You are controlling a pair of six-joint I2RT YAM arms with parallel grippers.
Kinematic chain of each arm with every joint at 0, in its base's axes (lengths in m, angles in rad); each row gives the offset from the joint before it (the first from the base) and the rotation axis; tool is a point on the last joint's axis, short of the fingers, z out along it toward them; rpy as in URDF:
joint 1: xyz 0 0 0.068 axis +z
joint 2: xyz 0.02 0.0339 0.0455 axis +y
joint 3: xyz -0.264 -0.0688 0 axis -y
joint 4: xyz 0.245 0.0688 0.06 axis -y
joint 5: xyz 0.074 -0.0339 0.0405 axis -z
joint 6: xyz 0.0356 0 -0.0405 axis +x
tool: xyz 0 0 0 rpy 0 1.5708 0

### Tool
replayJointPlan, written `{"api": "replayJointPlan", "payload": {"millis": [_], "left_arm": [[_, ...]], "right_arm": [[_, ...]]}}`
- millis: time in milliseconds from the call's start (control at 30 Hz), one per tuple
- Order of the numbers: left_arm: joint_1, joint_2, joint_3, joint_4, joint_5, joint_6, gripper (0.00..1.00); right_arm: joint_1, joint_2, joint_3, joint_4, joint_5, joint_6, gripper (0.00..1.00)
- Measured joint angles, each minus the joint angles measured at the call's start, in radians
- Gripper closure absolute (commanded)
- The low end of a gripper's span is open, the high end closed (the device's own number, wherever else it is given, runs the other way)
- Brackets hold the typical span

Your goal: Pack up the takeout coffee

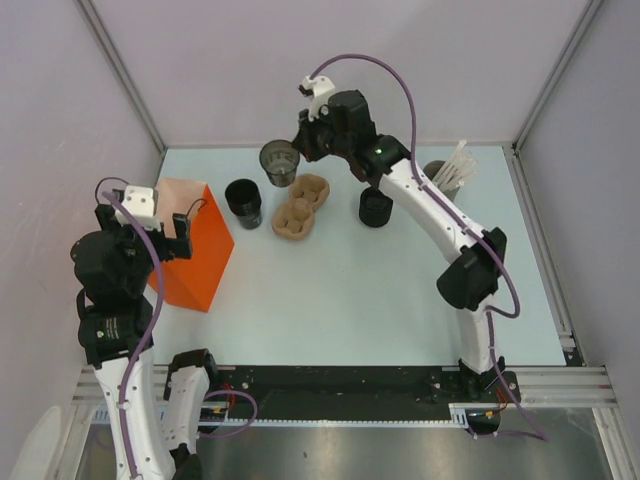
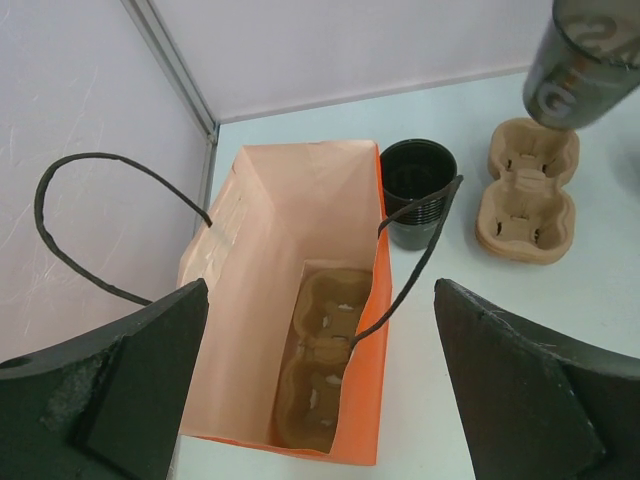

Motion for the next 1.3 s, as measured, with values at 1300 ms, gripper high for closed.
{"api": "replayJointPlan", "payload": {"millis": [1300], "left_arm": [[-0.378,0.141,-0.052,0.093,0.123,-0.001,0.00]], "right_arm": [[-0.234,-0.634,-1.283,0.184,-0.439,-0.164,1.00]]}}
